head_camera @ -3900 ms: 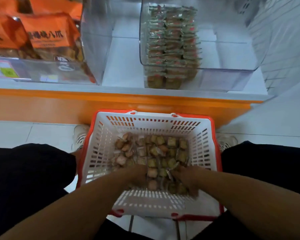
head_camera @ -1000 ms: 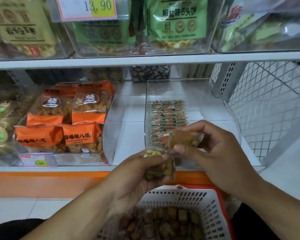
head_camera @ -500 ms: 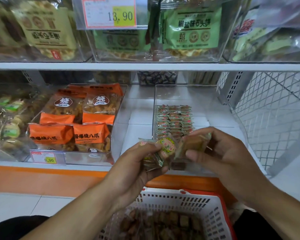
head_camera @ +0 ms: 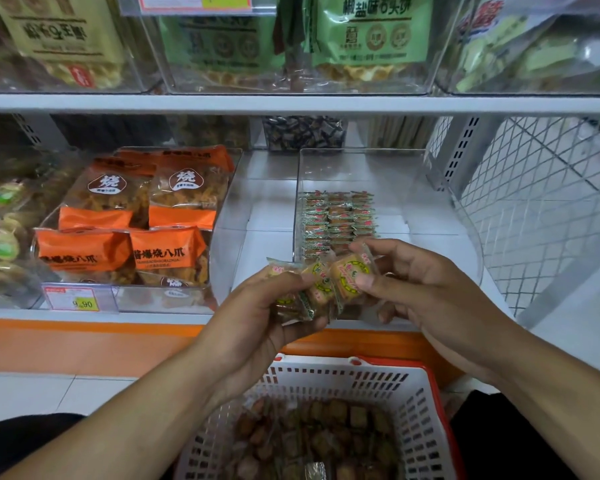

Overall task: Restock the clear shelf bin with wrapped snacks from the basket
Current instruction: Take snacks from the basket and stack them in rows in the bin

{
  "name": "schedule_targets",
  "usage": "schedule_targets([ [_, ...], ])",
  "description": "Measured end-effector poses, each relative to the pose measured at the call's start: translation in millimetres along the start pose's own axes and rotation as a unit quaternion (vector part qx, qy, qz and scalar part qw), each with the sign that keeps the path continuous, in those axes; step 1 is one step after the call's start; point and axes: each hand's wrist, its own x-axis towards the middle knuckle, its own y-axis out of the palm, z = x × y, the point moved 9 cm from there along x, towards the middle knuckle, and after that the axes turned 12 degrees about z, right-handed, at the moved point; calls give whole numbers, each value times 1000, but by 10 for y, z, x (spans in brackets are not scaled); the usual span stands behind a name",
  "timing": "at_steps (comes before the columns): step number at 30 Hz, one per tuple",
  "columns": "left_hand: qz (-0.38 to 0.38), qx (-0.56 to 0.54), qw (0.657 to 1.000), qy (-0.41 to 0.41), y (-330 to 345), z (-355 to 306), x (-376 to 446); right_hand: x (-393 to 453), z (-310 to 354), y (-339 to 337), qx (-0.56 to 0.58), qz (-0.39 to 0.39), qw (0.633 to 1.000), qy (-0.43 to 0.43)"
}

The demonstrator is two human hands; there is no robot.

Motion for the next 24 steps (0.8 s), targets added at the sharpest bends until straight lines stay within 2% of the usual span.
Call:
schedule_targets([
  [5, 13, 20, 1000, -2, 0, 17, 12, 4, -44, 112, 23, 62, 998, 13],
  [9, -14, 56, 998, 16, -41, 0, 27, -14, -176, 215, 104, 104, 987, 71],
  [11, -22, 79, 996, 21, -52, -2, 27, -30, -224, 283, 108, 124, 982, 88],
  [18, 11, 67, 996, 64, 29, -113, 11, -49, -284, 301, 222, 112, 960, 127],
  [20, 14, 56, 996, 75, 28, -123, 14, -45, -268, 302, 208, 124, 962, 125],
  [24, 5, 91, 995, 52, -23, -81, 30, 3, -182, 225, 97, 108, 986, 84],
])
